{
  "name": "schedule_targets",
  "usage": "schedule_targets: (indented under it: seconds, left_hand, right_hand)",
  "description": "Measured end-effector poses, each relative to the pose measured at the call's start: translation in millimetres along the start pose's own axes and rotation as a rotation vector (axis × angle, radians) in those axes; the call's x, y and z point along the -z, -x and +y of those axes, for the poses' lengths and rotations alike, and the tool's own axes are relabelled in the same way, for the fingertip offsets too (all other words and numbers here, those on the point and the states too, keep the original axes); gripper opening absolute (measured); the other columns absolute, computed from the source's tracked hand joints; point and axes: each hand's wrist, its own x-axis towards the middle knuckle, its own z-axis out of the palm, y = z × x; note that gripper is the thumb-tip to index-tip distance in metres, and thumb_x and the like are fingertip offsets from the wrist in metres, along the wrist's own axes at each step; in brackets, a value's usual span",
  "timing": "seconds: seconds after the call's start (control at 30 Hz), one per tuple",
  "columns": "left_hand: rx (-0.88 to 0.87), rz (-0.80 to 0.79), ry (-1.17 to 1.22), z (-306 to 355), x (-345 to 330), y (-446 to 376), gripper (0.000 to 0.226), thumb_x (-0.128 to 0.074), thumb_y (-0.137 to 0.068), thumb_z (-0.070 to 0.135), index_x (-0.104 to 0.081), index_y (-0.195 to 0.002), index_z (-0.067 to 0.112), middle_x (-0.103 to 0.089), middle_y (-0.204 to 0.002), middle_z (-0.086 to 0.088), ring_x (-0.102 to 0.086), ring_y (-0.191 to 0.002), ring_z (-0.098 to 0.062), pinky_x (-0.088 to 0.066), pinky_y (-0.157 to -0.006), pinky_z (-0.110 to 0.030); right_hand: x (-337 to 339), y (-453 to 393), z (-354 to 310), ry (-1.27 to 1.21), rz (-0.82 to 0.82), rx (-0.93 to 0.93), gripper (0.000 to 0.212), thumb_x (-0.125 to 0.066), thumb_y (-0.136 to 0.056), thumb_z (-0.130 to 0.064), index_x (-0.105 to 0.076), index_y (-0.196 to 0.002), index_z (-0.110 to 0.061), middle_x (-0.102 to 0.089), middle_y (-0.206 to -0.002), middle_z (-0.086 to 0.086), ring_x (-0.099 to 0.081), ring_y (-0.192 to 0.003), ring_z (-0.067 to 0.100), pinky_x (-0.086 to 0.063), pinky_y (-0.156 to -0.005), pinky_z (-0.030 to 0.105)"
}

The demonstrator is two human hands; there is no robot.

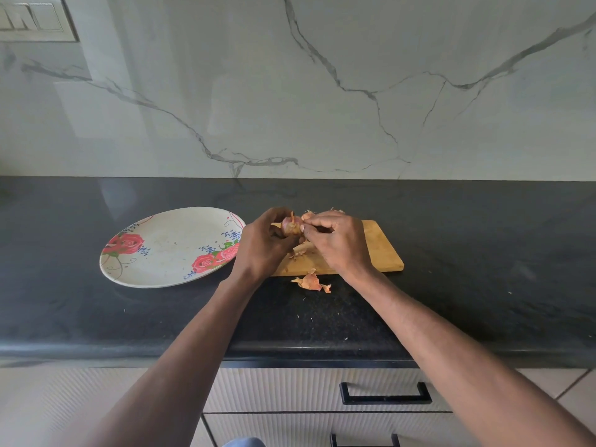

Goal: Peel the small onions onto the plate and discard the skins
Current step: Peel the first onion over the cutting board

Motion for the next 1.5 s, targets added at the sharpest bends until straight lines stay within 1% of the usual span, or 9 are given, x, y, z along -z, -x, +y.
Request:
schedule_targets:
  seconds: [0.13,0.27,0.37,0.7,0.87,1.03,1.2,1.33,1.5]
  left_hand:
    - [-0.004,0.0,-0.033,-0.9,-0.4,0.4,0.037,-0.081,-0.083,0.015,-0.066,-0.117,0.019,-0.074,-0.099,0.001,-0.073,-0.078,-0.011,-0.059,-0.074,-0.029]
    - [-0.001,0.005,-0.035,-0.9,-1.2,1.1,0.035,-0.08,-0.082,0.013,-0.067,-0.114,0.021,-0.075,-0.101,0.002,-0.073,-0.081,-0.008,-0.06,-0.077,-0.033]
    - [-0.012,-0.01,-0.024,1.0,-2.2,2.6,0.035,-0.081,-0.081,0.012,-0.066,-0.11,0.024,-0.075,-0.1,0.003,-0.073,-0.081,-0.006,-0.06,-0.076,-0.027]
    - [0.001,-0.022,0.017,-0.6,0.1,1.0,0.038,-0.081,-0.082,0.013,-0.067,-0.117,0.014,-0.076,-0.101,-0.001,-0.074,-0.079,-0.014,-0.061,-0.08,-0.036]
    - [0.023,-0.04,0.046,-2.6,-1.2,1.4,0.042,-0.084,-0.079,0.008,-0.067,-0.117,0.012,-0.076,-0.099,-0.001,-0.073,-0.076,-0.012,-0.06,-0.079,-0.033]
    - [0.025,-0.012,0.057,-1.1,0.8,1.2,0.047,-0.086,-0.078,0.011,-0.066,-0.121,0.01,-0.076,-0.105,-0.001,-0.074,-0.084,-0.011,-0.059,-0.081,-0.027]
    - [-0.002,-0.027,0.013,0.0,1.0,2.3,0.049,-0.085,-0.079,0.013,-0.066,-0.125,0.008,-0.075,-0.108,0.001,-0.072,-0.091,-0.004,-0.057,-0.082,-0.018]
    - [-0.002,-0.03,0.031,1.1,1.0,3.0,0.049,-0.086,-0.078,0.014,-0.067,-0.123,0.008,-0.076,-0.106,0.002,-0.073,-0.092,-0.004,-0.057,-0.083,-0.019]
    - [-0.002,-0.054,0.014,0.6,1.5,3.8,0.053,-0.086,-0.079,0.015,-0.065,-0.128,0.009,-0.074,-0.113,0.002,-0.07,-0.096,0.001,-0.056,-0.086,-0.017]
  right_hand:
    - [-2.4,1.5,-0.6,0.019,0.014,0.055,0.003,-0.077,-0.08,0.001,-0.079,-0.081,-0.001,-0.076,-0.079,0.008,-0.068,-0.075,0.013,-0.045,-0.071,0.005]
    - [-3.5,2.5,3.0,0.081,0.02,0.079,0.01,-0.074,-0.081,-0.004,-0.076,-0.071,-0.002,-0.072,-0.071,0.006,-0.068,-0.069,0.022,-0.054,-0.075,0.039]
    - [-3.1,2.2,4.1,0.119,0.033,0.083,0.018,-0.073,-0.081,-0.003,-0.068,-0.064,-0.003,-0.065,-0.062,0.002,-0.059,-0.06,0.019,-0.053,-0.072,0.046]
    - [2.2,0.8,0.8,0.06,-0.003,0.133,0.003,-0.076,-0.081,-0.001,-0.078,-0.079,-0.001,-0.073,-0.073,0.007,-0.064,-0.066,0.015,-0.053,-0.06,0.033]
    - [3.2,0.0,2.4,0.077,-0.002,0.059,0.018,-0.073,-0.083,-0.001,-0.071,-0.064,-0.004,-0.06,-0.062,-0.014,-0.056,-0.061,0.0,-0.044,-0.072,0.022]
    - [5.7,-0.3,-7.5,-0.051,-0.045,-0.107,0.004,-0.075,-0.085,-0.004,-0.079,-0.083,-0.005,-0.066,-0.069,-0.019,-0.065,-0.065,-0.008,-0.05,-0.065,0.01]
    - [8.0,-1.6,-11.8,-0.173,-0.075,-0.244,0.002,-0.077,-0.081,-0.001,-0.078,-0.08,-0.002,-0.07,-0.069,-0.011,-0.067,-0.06,-0.005,-0.049,-0.06,0.011]
    - [8.4,-1.9,-10.7,-0.201,-0.065,-0.319,0.006,-0.078,-0.078,-0.004,-0.079,-0.073,-0.008,-0.072,-0.066,-0.01,-0.069,-0.069,0.001,-0.05,-0.095,0.036]
    - [8.3,-3.0,-10.2,-0.159,-0.057,-0.35,0.014,-0.077,-0.076,-0.002,-0.076,-0.067,-0.012,-0.069,-0.062,-0.01,-0.065,-0.065,0.002,-0.056,-0.074,0.032]
